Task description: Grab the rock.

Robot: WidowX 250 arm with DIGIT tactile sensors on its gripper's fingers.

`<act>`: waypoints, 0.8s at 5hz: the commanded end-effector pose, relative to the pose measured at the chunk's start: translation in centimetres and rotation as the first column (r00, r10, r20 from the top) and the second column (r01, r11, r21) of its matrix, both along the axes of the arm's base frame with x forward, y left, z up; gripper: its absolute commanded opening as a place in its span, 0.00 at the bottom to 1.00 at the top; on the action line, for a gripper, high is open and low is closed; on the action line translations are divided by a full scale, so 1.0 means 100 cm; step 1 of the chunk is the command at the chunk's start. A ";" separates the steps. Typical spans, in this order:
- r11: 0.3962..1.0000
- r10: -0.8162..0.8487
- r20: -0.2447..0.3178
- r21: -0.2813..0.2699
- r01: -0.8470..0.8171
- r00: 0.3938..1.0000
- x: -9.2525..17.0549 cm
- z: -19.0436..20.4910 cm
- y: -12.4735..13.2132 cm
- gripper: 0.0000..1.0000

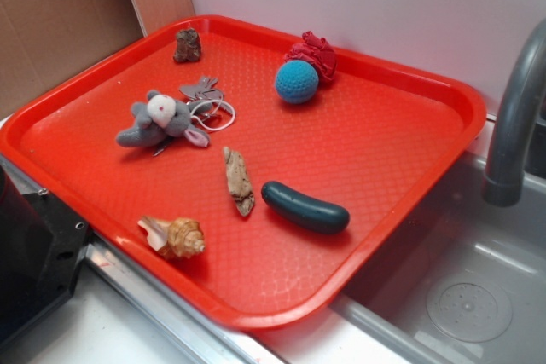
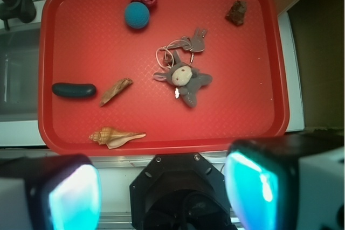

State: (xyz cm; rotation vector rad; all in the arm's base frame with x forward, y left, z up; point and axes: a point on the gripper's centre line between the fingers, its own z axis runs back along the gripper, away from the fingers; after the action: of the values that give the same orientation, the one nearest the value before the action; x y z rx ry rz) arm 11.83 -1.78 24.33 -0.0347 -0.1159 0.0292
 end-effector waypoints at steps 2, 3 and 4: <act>0.973 0.230 0.123 -0.003 -0.232 0.965 0.025 -0.036 0.023 1.00; 0.925 0.377 0.166 -0.019 -0.380 0.911 0.061 -0.066 0.039 1.00; 0.893 0.446 0.219 -0.044 -0.448 0.868 0.080 -0.082 0.045 1.00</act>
State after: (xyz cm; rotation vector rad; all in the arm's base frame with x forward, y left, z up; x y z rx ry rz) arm 19.52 2.18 15.60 -0.0033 -0.3236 0.4797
